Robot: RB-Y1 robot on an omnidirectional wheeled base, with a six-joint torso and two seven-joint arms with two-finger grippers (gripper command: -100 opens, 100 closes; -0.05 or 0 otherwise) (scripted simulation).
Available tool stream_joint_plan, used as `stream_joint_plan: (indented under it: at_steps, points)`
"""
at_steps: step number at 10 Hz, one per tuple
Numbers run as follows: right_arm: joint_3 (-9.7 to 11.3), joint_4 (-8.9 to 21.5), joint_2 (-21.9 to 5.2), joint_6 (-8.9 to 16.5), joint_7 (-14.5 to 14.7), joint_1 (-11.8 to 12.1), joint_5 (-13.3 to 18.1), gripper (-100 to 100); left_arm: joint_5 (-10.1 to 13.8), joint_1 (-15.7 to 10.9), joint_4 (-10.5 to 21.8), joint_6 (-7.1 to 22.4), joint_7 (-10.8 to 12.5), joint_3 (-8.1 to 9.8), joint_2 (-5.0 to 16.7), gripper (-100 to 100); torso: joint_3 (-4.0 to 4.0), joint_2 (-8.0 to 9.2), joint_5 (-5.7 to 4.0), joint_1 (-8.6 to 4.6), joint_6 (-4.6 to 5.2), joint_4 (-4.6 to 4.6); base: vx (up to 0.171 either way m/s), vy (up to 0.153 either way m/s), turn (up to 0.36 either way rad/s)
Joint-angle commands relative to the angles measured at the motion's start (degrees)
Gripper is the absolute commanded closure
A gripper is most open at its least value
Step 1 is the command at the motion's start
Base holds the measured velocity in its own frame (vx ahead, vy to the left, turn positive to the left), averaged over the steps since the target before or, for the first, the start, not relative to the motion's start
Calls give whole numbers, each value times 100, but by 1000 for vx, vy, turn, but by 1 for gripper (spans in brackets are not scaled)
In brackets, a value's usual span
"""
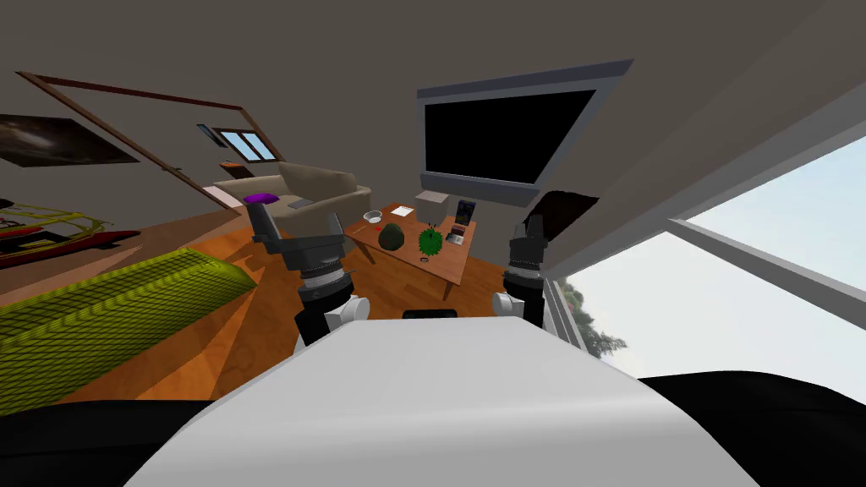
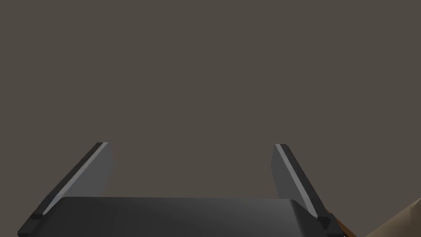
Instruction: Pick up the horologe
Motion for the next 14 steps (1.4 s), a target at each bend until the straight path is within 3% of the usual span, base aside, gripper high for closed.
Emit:
stream_joint_plan:
  at_steps: [1, 4, 8, 9, 14]
  points:
    - [45, 141, -232, -10, -3, -4, 6, -100, 0, 0, 0, 0, 0, 0, 0, 0, 0, 0, 0, 0, 0, 0, -10, 9, 69]
    - [153, 483, -661, -27, -2, -15, 27, -100, 0, 0, 0, 0, 0, 0, 0, 0, 5, 8, 1, 4, -1, 2, -23, 17, 116]
    - [361, 1152, -1325, -33, 23, -45, 100, -100, 0, 0, 0, 0, 0, 0, 0, 0, 4, 6, 3, 13, -1, 2, -20, 36, 135]
    - [361, 1193, -1387, -33, 23, -45, 100, -100, 0, 0, 0, 0, 0, 0, 0, 0, 3, 4, 3, 13, -1, 1, -9, 26, 52]
    - [615, 2038, -2184, 0, 94, -103, 237, -100, 0, 0, 0, 0, 0, 0, 0, 0, 1, 1, 3, 11, -1, 0, -2, 38, 135]
